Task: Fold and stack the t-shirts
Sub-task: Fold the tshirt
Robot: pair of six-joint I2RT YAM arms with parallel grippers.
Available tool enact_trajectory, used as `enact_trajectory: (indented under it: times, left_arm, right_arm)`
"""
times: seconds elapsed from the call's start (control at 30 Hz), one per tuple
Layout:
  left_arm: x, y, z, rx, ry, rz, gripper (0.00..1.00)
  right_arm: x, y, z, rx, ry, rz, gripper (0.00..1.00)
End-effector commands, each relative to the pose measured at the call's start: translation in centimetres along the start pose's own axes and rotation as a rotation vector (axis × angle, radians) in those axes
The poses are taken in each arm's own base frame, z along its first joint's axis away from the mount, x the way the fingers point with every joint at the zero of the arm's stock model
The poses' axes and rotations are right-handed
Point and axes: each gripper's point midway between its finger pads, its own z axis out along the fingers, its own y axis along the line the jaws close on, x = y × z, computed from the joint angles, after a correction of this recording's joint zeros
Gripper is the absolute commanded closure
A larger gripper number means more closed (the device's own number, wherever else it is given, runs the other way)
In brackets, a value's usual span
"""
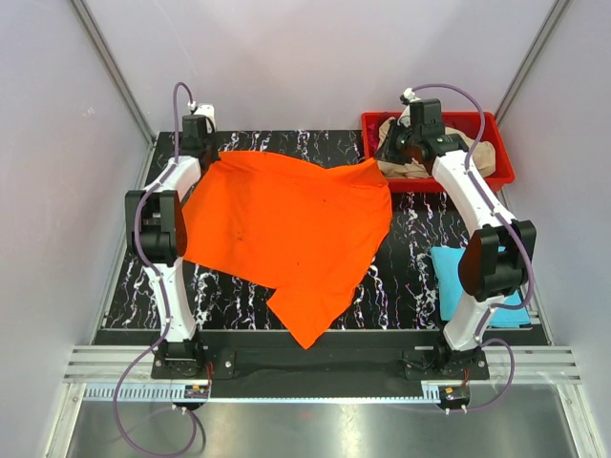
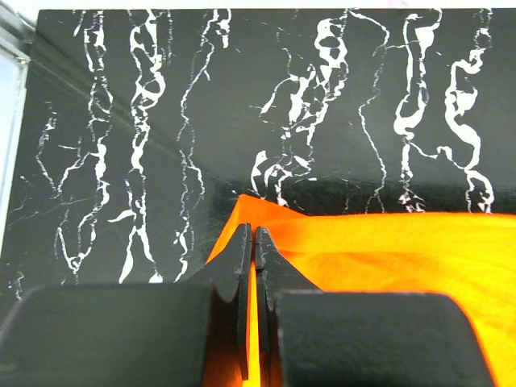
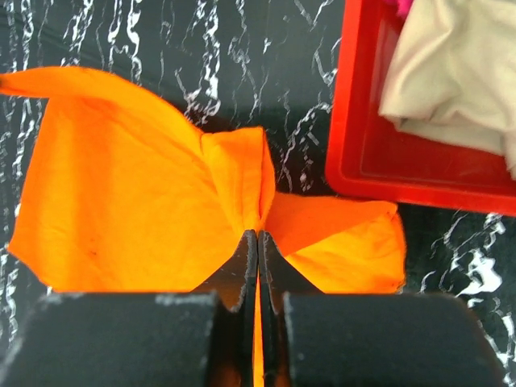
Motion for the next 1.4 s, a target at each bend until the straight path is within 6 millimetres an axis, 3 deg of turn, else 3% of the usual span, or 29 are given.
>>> enact_trajectory:
  times: [0.0,0.37,0.5,0.7,0.97,1.37]
  left_arm:
    - [-3.7,-0.2,-0.9,0.023,-0.096,-0.033,1.0]
    - [-3.2,4.9,-3.0,-0.101,-0.082,-0.126,1.0]
    - [-1.8,6.0,-3.0,-0.115,-0.058,-0.136,1.0]
    - [0.9,6.9,-2.6,-0.151,0.008,-0.146,1.0]
    - [4.9,6.7,-2.9,-0.162,0.102,-0.16,1.0]
    - [7.2,7.2,-2.8,-0.196,0.165,-0.134,1.0]
  right_arm:
    - [-0.6,2.4,-2.6,-0.065,-0.002,0.015,1.0]
    - [7.9,7.2,-7.1,-0.194,0.165,0.022,1.0]
    - [10.4,8.6,-8.6,-0.224,0.198,0.023,1.0]
    - [14.1,8.1,-9.0,-0.231,0.268,0.052,1.0]
    - [15.9,7.1,-9.1,-0.206,0.307,0.055,1.0]
    - [19.7,5.7,-9.1,-0.189,0.389,0.099,1.0]
